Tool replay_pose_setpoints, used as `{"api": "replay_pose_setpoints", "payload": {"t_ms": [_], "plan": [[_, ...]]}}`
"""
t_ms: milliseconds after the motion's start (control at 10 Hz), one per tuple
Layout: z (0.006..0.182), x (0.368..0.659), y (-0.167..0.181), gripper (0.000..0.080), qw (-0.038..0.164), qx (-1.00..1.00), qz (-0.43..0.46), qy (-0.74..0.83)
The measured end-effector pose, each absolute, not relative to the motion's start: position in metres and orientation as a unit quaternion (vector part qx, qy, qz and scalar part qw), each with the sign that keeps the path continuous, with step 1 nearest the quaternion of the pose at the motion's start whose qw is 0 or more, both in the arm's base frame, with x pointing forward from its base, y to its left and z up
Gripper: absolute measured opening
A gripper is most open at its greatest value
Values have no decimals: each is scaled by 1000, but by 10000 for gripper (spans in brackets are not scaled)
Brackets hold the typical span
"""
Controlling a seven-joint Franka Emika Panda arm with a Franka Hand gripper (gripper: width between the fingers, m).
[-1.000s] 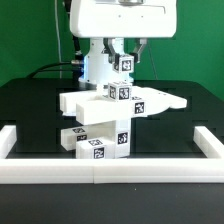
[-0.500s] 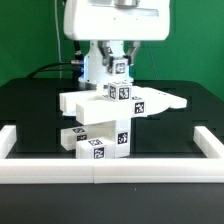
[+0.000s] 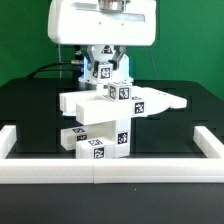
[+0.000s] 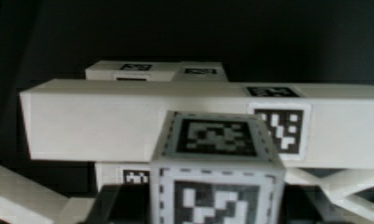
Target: Assemble chair
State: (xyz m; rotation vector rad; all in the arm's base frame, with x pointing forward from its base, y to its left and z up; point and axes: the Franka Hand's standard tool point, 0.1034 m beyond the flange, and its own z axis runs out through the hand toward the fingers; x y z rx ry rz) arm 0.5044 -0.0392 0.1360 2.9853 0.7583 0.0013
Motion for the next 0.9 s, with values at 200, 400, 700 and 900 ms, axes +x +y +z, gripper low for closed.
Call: {"api": "replay_pose_setpoints", "payload": {"t_ms": [200, 400, 700, 900], "plan": [[135, 504, -37, 291, 30, 970, 0, 242], [135, 503, -37, 291, 30, 970, 0, 242], [133, 505, -40, 291, 32, 969, -2, 245], [132, 506, -40, 291, 34, 969, -3, 245]]}}
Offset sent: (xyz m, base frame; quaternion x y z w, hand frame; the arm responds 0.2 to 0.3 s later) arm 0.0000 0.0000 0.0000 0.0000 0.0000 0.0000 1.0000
